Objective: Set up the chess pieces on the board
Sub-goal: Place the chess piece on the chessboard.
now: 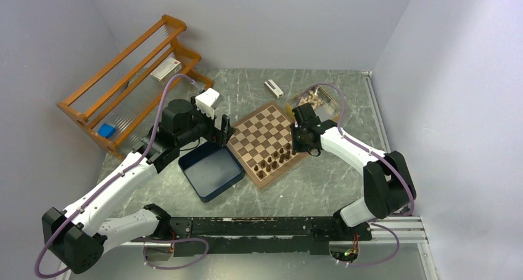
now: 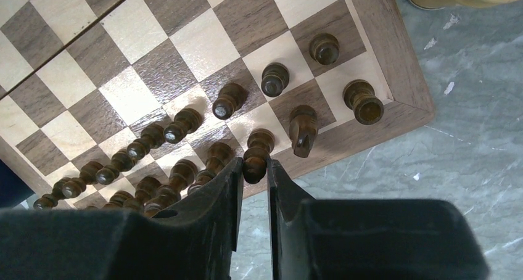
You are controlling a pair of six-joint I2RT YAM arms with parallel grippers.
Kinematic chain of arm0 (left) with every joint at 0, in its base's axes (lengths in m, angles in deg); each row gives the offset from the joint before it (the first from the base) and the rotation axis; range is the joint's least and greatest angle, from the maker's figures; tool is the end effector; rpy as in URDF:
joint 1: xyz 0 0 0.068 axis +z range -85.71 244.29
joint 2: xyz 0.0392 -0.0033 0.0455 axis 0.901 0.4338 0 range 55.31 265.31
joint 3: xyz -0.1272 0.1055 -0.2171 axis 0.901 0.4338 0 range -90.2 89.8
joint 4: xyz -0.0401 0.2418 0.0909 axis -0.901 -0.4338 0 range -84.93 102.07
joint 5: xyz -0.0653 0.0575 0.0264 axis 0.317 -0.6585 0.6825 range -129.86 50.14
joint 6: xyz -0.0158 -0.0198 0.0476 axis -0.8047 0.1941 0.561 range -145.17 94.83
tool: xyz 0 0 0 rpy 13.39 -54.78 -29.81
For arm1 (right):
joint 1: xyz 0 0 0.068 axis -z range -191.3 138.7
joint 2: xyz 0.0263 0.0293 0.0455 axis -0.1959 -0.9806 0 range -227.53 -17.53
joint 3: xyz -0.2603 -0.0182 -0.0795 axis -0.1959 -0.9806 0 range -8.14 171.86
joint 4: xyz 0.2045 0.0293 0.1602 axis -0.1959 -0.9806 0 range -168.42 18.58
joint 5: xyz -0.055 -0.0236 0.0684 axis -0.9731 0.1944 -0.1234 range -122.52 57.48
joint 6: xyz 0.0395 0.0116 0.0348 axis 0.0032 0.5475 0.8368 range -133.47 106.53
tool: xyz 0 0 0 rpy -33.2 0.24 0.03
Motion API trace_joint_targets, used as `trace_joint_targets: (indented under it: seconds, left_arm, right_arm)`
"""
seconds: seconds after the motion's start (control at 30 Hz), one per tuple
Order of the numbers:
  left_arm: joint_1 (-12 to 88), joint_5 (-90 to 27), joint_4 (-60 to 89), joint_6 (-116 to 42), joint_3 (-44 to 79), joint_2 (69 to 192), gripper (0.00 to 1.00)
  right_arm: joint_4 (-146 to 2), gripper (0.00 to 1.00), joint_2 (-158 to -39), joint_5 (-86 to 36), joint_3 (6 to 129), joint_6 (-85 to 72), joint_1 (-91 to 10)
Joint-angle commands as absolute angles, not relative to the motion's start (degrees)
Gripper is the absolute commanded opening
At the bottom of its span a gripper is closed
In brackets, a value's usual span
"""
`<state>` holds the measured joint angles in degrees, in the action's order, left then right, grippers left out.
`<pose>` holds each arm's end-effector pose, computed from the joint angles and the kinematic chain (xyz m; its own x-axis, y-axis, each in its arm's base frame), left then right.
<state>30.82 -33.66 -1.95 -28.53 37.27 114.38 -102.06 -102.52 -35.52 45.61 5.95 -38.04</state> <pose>0.1954 -0.1339 0.3333 -0.3295 0.1480 -0.9325 0.6143 0.7836 -0.0927 0.2592 0.1284 0.2041 -0.8849 -0.0741 -0.4599 -0.1412 0.9835 0.1132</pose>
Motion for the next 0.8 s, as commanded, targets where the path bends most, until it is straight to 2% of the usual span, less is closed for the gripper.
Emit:
trace_joint_targets:
  seconds: [0.0, 0.3, 0.63, 0.7, 0.77]
  left_arm:
    - [31.03, -34.37, -1.12, -27.75, 37.77, 114.23, 0.98]
    - [30.98, -34.49, -1.03, -27.81, 37.85, 114.44, 0.98]
    - [30.99, -34.56, -0.77, -28.36, 38.08, 115.06, 0.98]
    - [31.03, -34.23, -0.52, -29.53, 38.08, 115.47, 0.98]
    - [30.98, -33.6, -0.71, -30.78, 37.22, 115.97, 0.98]
  right_arm:
    - [-103.2, 0.25, -103.23, -36.32, 46.69, 5.98, -37.49]
    - [-104.57, 0.4, -101.46, -36.13, 48.47, 5.96, -37.48]
    - [-106.63, 0.43, -97.26, -35.6, 50.66, 6.24, -37.4]
    - [-106.93, 0.47, -95.08, -35.59, 51.14, 6.58, -37.4]
    - [-106.11, 0.56, -91.98, -35.11, 51.0, 7.28, -37.4]
